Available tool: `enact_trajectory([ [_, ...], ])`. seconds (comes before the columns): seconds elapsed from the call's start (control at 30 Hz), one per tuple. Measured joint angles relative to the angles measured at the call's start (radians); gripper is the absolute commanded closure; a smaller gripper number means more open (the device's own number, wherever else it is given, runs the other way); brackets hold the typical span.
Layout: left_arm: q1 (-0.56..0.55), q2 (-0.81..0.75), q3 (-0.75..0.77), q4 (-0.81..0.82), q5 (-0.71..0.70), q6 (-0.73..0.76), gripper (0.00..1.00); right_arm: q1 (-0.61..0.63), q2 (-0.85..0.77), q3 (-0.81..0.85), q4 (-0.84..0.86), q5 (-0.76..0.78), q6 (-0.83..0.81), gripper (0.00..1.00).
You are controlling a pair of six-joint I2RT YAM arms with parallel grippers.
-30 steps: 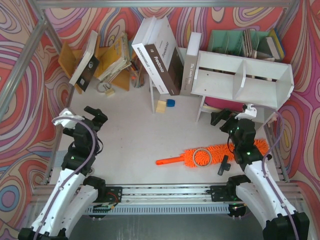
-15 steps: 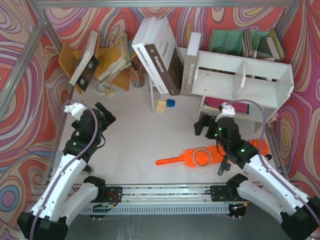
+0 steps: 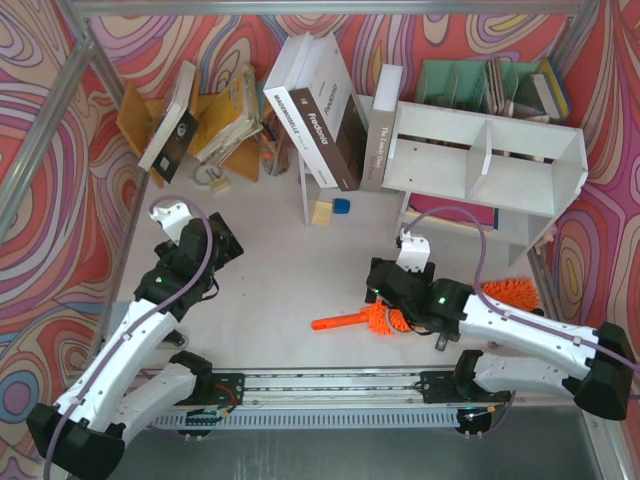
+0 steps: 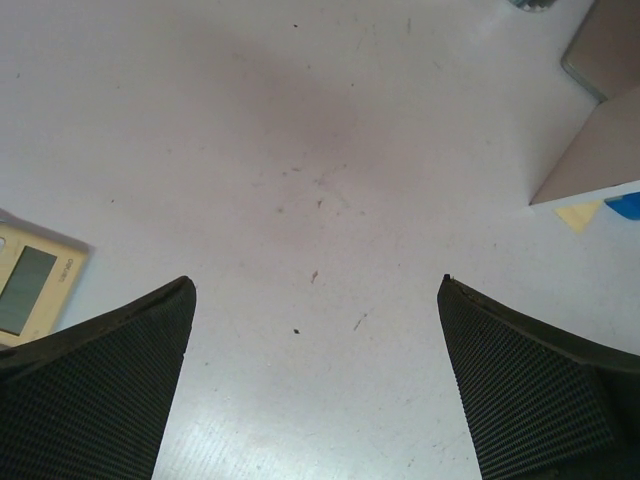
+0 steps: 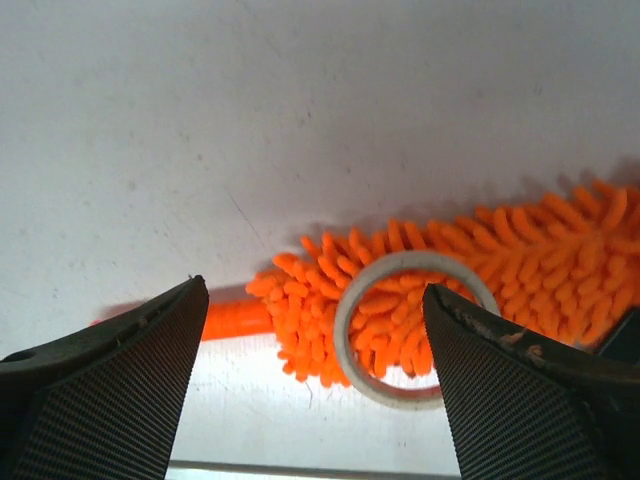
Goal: Dust the bookshelf with a duster
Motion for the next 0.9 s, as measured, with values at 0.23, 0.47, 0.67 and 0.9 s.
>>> enact_trajectory([
  [0.23, -0.002, 0.001, 0.0, -0.005, -0.017, 0.0, 0.02, 0.03, 0.049, -0.011, -0.089, 0.001, 0.196, 0.54],
  [0.47, -0.002, 0.0, -0.002, -0.005, -0.016, 0.0, 0.02, 0.034, 0.105, -0.02, -0.09, -0.005, 0.267, 0.58],
  [0.67, -0.003, -0.017, -0.015, -0.005, -0.016, -0.001, 0.02, 0.034, 0.159, -0.02, -0.104, -0.006, 0.324, 0.58],
  [0.9, -0.003, -0.023, -0.015, -0.004, -0.016, 0.0, 0.02, 0.034, 0.185, -0.02, -0.109, -0.007, 0.364, 0.6],
])
